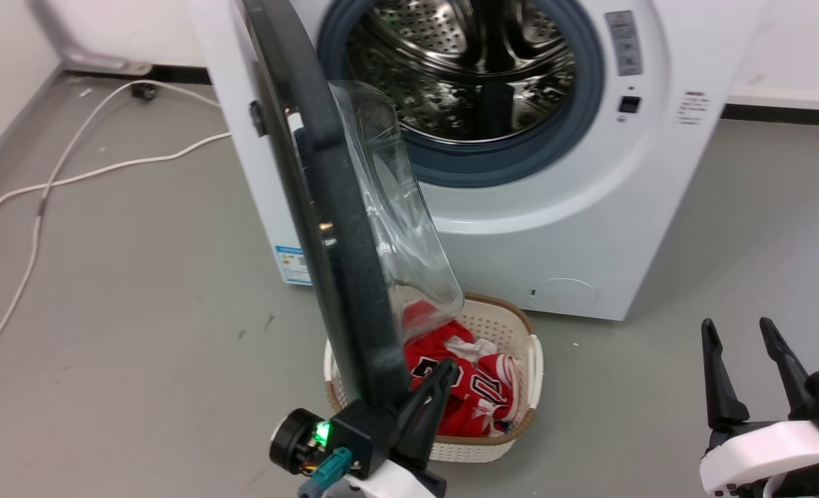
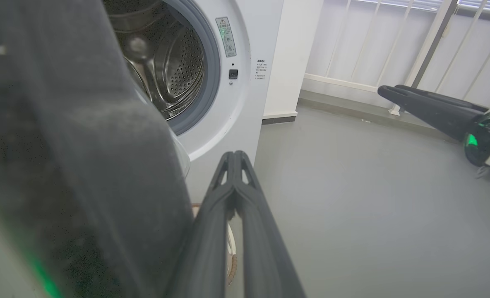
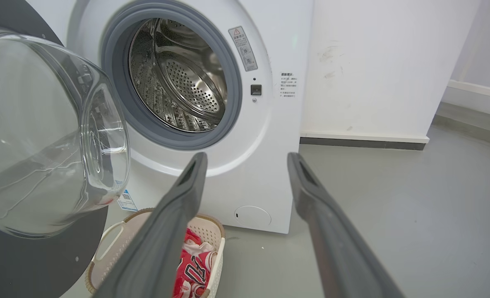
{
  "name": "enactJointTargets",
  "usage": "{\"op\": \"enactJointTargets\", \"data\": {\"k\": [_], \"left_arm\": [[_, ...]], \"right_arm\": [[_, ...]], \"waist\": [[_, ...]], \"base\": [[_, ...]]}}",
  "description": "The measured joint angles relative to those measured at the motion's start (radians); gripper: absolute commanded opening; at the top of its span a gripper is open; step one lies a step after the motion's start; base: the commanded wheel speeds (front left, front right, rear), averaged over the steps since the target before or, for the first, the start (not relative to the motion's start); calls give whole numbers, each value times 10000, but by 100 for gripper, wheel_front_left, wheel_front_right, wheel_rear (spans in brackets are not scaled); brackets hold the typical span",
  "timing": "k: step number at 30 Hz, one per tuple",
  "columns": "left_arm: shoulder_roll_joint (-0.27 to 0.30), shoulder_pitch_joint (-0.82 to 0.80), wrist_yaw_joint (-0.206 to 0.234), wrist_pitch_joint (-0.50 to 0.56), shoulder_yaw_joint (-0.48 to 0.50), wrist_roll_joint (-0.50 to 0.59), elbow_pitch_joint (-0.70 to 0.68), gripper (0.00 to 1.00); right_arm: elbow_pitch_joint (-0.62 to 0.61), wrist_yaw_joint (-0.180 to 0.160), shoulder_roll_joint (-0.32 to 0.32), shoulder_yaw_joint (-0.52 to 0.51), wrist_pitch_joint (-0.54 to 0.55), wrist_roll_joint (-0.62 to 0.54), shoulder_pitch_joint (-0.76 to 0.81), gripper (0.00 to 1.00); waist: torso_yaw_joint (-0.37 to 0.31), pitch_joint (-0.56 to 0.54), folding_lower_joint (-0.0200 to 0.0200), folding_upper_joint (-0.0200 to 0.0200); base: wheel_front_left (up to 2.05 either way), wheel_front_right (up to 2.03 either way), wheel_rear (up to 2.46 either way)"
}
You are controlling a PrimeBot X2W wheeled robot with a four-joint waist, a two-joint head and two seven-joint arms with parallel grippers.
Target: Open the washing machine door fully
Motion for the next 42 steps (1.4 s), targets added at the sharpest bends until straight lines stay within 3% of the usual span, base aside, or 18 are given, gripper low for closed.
{"op": "enactJointTargets", "data": {"k": [11,22,29,37,42], "left_arm": [[336,506,779,-15,543,-102,-1060,0],[1064,1046,1701,-366,2598,-817,-1164,0],[1906,997,1705,-454,4123,-1507,-769,0],[2926,376,1298,-336,5674,-2476,483,0],[3354,-133,729,-420,6161,-2805,1626,0]], "right_arm": [[-255,0,17,-286,25,-90,1,100],[-407,0,77,-391,192,-104,-1,100],[-579,0,69,-349,316,-102,-11,100],[-704,0,61,-360,418,-111,-118,100],[-704,0,67,-439,456,-109,-186,100]], "waist": [[1360,120,0,0],[2276,199,0,0],[2191,397,0,0],[1792,695,0,0],[1623,877,0,0]], "base": [[0,0,0],[0,0,0],[0,0,0],[0,0,0],[0,0,0]]}}
